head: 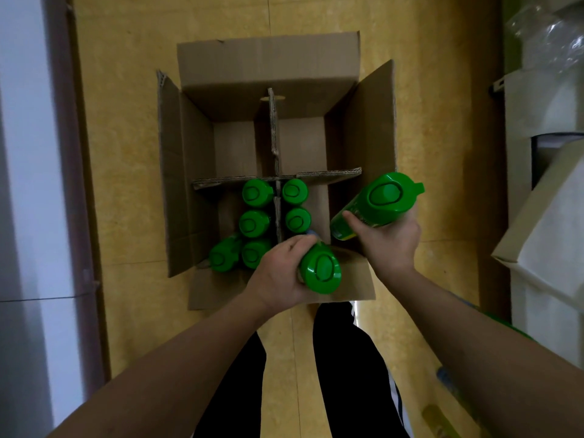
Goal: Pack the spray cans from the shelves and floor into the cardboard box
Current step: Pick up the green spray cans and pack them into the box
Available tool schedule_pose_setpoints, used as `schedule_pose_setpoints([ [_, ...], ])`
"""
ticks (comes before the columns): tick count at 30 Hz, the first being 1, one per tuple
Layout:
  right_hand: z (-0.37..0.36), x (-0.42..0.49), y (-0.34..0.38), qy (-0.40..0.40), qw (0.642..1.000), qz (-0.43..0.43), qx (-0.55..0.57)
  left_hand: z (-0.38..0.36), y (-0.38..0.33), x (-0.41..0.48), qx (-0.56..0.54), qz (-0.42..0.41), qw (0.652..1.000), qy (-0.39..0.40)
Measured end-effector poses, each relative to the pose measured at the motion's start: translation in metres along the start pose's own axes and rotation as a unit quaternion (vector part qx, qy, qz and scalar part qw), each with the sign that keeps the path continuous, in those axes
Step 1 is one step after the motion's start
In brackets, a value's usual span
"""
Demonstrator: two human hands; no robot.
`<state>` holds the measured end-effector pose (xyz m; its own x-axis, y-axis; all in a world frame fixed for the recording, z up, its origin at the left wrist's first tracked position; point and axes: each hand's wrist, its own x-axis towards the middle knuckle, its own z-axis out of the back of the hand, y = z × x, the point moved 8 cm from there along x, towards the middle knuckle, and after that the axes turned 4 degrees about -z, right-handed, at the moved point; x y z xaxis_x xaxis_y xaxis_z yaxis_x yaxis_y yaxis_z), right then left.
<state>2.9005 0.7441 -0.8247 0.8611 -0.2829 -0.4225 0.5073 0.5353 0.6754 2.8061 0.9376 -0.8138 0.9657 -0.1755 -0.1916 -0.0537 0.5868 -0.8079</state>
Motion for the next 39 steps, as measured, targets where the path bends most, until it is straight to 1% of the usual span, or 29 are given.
schedule_pose_setpoints([
  [5,-0.017,0.008,-0.007,0.021,1.000,0.008,0.009,-0.019,0.045,0.001,0.009,0.077,0.996,0.047],
  [8,-0.027,0.013,-0.017,0.023,1.000,0.001,0.013,-0.027,0.061,0.001,0.027,0.094,0.993,0.072],
  [10,-0.031,0.015,-0.022,0.024,1.000,0.004,0.011,-0.031,0.066,0.000,0.045,0.088,0.991,0.085],
  [16,-0.038,0.013,-0.032,0.035,0.999,0.011,0.000,-0.045,0.070,-0.001,0.158,0.039,0.976,0.143],
  [19,-0.038,0.012,-0.036,0.030,1.000,0.004,-0.005,-0.047,0.072,0.001,0.206,0.060,0.960,0.182],
  [22,-0.038,0.013,-0.038,0.029,1.000,0.001,-0.010,-0.050,0.065,0.012,0.273,0.049,0.937,0.213],
  [24,-0.038,0.013,-0.037,0.028,1.000,0.004,-0.014,-0.054,0.060,0.020,0.304,0.056,0.924,0.225],
  [27,-0.038,0.012,-0.036,0.032,0.999,0.001,-0.017,-0.058,0.060,0.023,0.324,0.080,0.914,0.231],
  [31,-0.037,0.013,-0.036,0.035,0.999,0.000,-0.011,-0.063,0.072,0.020,0.329,0.106,0.911,0.226],
  [35,-0.034,0.011,-0.034,0.033,0.999,0.007,-0.016,-0.067,0.070,0.018,0.350,0.105,0.900,0.237],
  [37,-0.033,0.009,-0.031,0.036,0.999,0.011,-0.020,-0.066,0.069,0.017,0.372,0.103,0.888,0.251],
  [39,-0.027,0.008,-0.024,0.033,0.999,0.016,-0.025,-0.060,0.062,0.013,0.389,0.083,0.883,0.251],
])
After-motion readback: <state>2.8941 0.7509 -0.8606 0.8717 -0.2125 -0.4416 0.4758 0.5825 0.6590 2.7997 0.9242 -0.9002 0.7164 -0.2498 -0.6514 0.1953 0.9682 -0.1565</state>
